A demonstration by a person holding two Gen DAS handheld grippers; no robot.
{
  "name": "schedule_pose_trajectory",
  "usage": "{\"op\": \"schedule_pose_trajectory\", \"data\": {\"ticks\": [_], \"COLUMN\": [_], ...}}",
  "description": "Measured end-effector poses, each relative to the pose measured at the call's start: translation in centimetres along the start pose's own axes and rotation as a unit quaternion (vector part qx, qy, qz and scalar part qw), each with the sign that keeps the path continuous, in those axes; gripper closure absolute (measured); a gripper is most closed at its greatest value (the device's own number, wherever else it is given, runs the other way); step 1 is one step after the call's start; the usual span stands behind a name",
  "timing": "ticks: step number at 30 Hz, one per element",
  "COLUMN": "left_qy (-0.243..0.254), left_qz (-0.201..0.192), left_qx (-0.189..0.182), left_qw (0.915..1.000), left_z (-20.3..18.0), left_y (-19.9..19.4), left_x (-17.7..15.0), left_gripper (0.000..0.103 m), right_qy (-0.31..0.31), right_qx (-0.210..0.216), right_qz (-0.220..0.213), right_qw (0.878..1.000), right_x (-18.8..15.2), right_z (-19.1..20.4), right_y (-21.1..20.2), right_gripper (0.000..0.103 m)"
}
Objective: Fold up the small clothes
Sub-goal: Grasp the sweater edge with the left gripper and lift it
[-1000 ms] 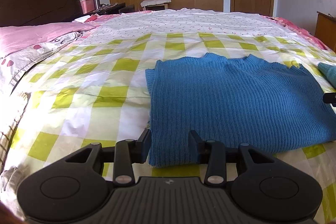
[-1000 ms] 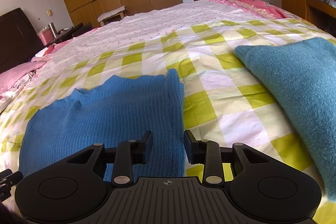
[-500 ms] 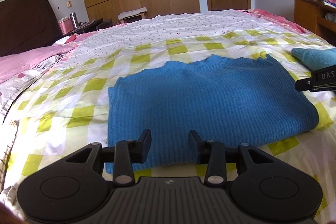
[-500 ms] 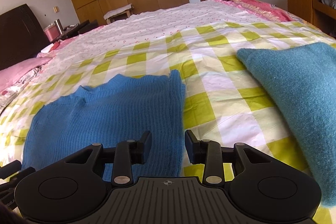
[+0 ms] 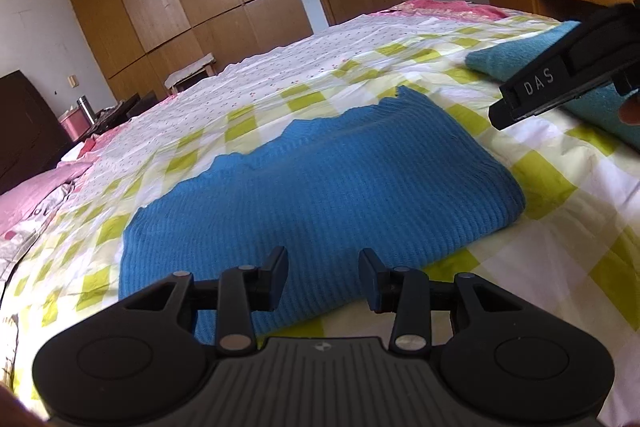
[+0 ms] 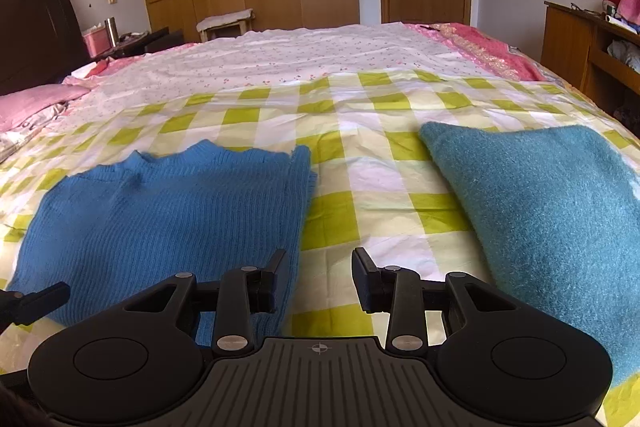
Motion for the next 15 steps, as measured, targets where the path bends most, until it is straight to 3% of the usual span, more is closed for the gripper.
{"op": "schedule_pose_trajectory", "data": {"ticks": [5, 10, 15], "left_qy": [0.057, 0.131, 0.151], "left_qz": [-0.032, -0.075, -0.109], "left_qx": [-0.003, 0.014, -0.004], "left_qw": [0.9978, 0.9884, 0.9825], "left_z": [-3.3, -6.5, -6.4], "left_y": [0.3, 0.9, -0.9], "left_x": [0.4, 0.2, -0.7], "left_gripper": [0.058, 0.058, 0.057], "right_qy": [0.035, 0.073, 0.087], "right_qx": [0.021, 0.043, 0.062], "right_qz": [0.008, 0.006, 0.011], "right_qw": [0.999, 0.996, 0.994], "right_x": [0.4, 0.7, 0.4], "right_z": [-2.2, -4.0, -4.7], "right_y": [-1.0, -1.5, -1.3], "right_gripper": [0.067, 0.065, 0.065]}}
Point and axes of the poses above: each gripper's, at about its wrist camera, not at the fingertips, and y roughly the way its jaws point, z to its left, x to its top, the point moved 8 cm from there along y, roughly the way its jaws point, and after that the axes turned 9 degrees about x, right-handed, at the moved point
